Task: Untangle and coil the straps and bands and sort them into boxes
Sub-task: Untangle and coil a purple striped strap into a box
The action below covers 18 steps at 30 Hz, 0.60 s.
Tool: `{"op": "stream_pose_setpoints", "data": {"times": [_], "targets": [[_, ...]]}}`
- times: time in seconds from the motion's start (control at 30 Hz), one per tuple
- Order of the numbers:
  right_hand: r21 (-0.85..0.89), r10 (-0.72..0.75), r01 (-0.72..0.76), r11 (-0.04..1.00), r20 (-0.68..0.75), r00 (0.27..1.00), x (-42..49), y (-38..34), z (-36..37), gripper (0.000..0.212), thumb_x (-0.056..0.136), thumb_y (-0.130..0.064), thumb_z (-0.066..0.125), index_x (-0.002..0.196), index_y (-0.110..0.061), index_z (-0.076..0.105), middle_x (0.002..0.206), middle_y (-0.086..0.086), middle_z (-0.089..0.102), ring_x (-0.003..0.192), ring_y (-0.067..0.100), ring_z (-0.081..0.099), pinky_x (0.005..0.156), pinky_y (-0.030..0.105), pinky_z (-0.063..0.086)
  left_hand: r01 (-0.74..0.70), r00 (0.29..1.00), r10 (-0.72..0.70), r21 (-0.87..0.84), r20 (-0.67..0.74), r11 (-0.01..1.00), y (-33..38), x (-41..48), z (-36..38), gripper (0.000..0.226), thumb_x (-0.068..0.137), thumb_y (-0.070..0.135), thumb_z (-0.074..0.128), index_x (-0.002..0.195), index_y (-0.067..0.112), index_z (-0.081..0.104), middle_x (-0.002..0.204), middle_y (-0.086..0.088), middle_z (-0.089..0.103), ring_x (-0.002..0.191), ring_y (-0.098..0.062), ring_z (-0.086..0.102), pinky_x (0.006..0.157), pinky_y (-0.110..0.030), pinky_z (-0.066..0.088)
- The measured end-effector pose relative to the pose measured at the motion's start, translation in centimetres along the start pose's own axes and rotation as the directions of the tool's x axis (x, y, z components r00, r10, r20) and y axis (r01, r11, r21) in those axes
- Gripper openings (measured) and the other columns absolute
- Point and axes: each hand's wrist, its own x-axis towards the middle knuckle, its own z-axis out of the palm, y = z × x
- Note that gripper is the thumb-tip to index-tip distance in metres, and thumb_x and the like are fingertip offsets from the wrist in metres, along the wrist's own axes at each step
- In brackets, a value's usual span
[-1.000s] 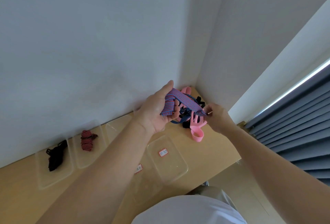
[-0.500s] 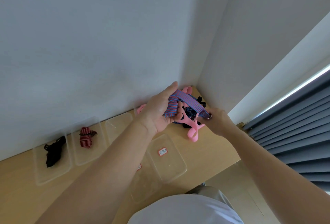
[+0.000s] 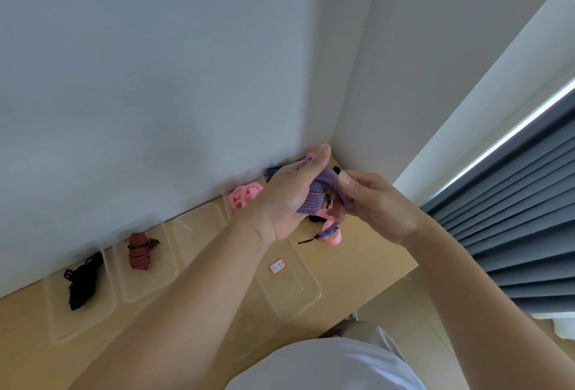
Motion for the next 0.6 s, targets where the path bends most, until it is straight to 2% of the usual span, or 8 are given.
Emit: {"op": "stream_pose_setpoints", "data": {"times": [0.03, 0.1, 0.17, 0.23, 0.33, 0.47, 0.53, 0.6], "targets": [[-0.023, -0.022, 0.021, 1.000, -0.043, 0.999, 0.0, -0.4, 0.5, 0.053, 0.092, -0.056, 0.060, 0.085, -0.004, 0.061, 0.065, 0.009, 0.048, 0.063, 0.027, 0.045, 0.069, 0.057, 0.050, -0.010, 1.000, 0.010, 0.003, 0.009, 1.000, 0.1, -0.1, 0.1, 0.076, 0.079, 0.055, 0.067, 0.127, -0.004, 0.062, 0.098, -0.017, 0.059, 0.069, -0.021, 0.058, 0.065, -0.029, 0.047], [-0.044, -0.072, 0.066, 0.997, -0.148, 0.986, -0.1, -0.8, 1.4, 0.044, 0.095, -0.047, 0.054, 0.073, -0.009, 0.055, 0.058, -0.002, 0.032, 0.053, 0.018, 0.026, 0.051, 0.035, 0.037, -0.019, 1.000, 0.019, -0.020, 0.018, 1.000, 0.4, -0.3, 0.3, 0.075, 0.073, 0.057, 0.069, 0.124, 0.002, 0.063, 0.093, -0.015, 0.058, 0.063, -0.017, 0.055, 0.059, -0.027, 0.046], [-0.006, -0.099, 0.100, 0.995, -0.194, 0.976, -0.2, -0.9, 2.2, 0.038, 0.094, -0.039, 0.053, 0.066, -0.015, 0.052, 0.058, -0.004, 0.026, 0.049, 0.012, 0.018, 0.047, 0.024, 0.022, -0.023, 1.000, 0.023, -0.031, -0.005, 0.999, 0.6, -0.5, 0.4, 0.062, 0.073, 0.057, 0.070, 0.104, 0.004, 0.063, 0.076, -0.010, 0.052, 0.054, -0.016, 0.049, 0.059, -0.030, 0.041], [0.058, -0.102, 0.114, 0.992, -0.185, 0.977, -0.5, -0.7, 2.9, 0.038, 0.095, -0.037, 0.053, 0.060, -0.023, 0.053, 0.057, -0.003, 0.024, 0.050, 0.012, 0.015, 0.044, 0.022, 0.018, -0.027, 0.999, 0.025, -0.077, -0.020, 0.997, 0.7, -0.8, 0.4, 0.051, 0.080, 0.059, 0.071, 0.082, 0.009, 0.058, 0.071, -0.012, 0.049, 0.051, -0.020, 0.045, 0.062, -0.034, 0.035], [0.120, -0.088, 0.109, 0.987, -0.168, 0.982, -0.7, -0.5, 3.5, 0.035, 0.094, -0.040, 0.057, 0.063, -0.022, 0.056, 0.054, -0.005, 0.027, 0.052, 0.015, 0.010, 0.047, 0.028, 0.012, -0.036, 0.992, 0.015, -0.162, -0.129, 0.986, 0.8, -1.5, 0.8, 0.047, 0.091, 0.055, 0.065, 0.075, 0.011, 0.060, 0.079, -0.018, 0.054, 0.048, -0.021, 0.044, 0.059, -0.033, 0.033], [0.209, -0.124, 0.153, 0.966, -0.146, 0.981, -1.2, -1.5, 3.7, 0.017, 0.091, -0.030, 0.060, 0.092, -0.014, 0.058, 0.053, 0.002, 0.036, 0.047, 0.011, 0.013, 0.043, 0.022, 0.014, -0.062, 0.982, 0.034, -0.148, -0.185, 0.987, 1.4, -2.6, 1.1, 0.050, 0.095, 0.056, 0.059, 0.072, 0.012, 0.063, 0.066, -0.013, 0.060, 0.047, -0.022, 0.047, 0.049, -0.026, 0.034], [0.227, -0.163, 0.176, 0.958, -0.075, 0.984, -1.5, -2.4, 3.9, 0.032, 0.094, -0.027, 0.057, 0.120, -0.009, 0.058, 0.054, -0.002, 0.040, 0.044, 0.007, 0.017, 0.043, 0.020, 0.017, -0.047, 0.986, 0.027, -0.123, -0.164, 0.991, 1.7, -3.3, 1.2, 0.055, 0.097, 0.059, 0.054, 0.067, 0.014, 0.063, 0.054, -0.006, 0.056, 0.040, -0.020, 0.047, 0.045, -0.023, 0.035], [0.211, -0.193, 0.194, 0.958, -0.028, 0.981, -1.8, -3.2, 4.0, 0.041, 0.097, -0.022, 0.052, 0.134, -0.007, 0.053, 0.054, -0.014, 0.043, 0.044, 0.005, 0.019, 0.044, 0.019, 0.017, -0.034, 0.988, 0.017, -0.106, -0.156, 0.994, 1.9, -3.7, 1.4, 0.057, 0.099, 0.060, 0.049, 0.068, 0.015, 0.065, 0.053, -0.006, 0.056, 0.038, -0.021, 0.048, 0.050, -0.026, 0.037]]}}
